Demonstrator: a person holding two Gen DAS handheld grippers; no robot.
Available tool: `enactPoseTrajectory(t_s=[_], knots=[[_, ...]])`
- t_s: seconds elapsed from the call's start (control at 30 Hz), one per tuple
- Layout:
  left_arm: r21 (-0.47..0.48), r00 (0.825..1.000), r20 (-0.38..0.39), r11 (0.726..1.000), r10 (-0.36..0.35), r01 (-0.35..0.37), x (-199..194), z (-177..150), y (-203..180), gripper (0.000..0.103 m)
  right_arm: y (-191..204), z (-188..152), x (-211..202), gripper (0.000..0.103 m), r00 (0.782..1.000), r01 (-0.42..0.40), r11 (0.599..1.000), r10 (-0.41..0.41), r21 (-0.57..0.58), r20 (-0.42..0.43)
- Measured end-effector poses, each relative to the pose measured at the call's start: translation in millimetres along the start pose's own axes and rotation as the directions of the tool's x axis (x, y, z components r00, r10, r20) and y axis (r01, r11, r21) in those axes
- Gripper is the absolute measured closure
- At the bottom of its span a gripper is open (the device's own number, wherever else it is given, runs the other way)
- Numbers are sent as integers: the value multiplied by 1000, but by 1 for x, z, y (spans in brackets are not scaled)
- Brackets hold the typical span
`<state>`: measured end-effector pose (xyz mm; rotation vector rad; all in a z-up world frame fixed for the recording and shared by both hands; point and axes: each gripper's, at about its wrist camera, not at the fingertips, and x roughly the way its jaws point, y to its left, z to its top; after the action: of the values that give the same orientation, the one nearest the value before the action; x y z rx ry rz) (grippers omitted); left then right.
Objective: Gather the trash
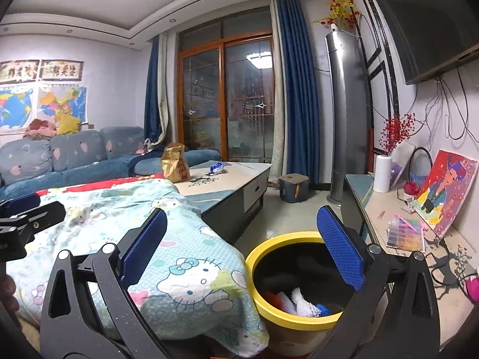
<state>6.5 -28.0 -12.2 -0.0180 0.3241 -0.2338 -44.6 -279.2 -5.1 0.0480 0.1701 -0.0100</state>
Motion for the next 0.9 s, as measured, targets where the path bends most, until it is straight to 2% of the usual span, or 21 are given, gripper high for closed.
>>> enactPoseTrajectory(t_s=[0.9], knots=[[2,1000,-20,1000,3,-3,6,-2,-2,6,1,-2,2,11,1000,-11,1000,11,12,-17]])
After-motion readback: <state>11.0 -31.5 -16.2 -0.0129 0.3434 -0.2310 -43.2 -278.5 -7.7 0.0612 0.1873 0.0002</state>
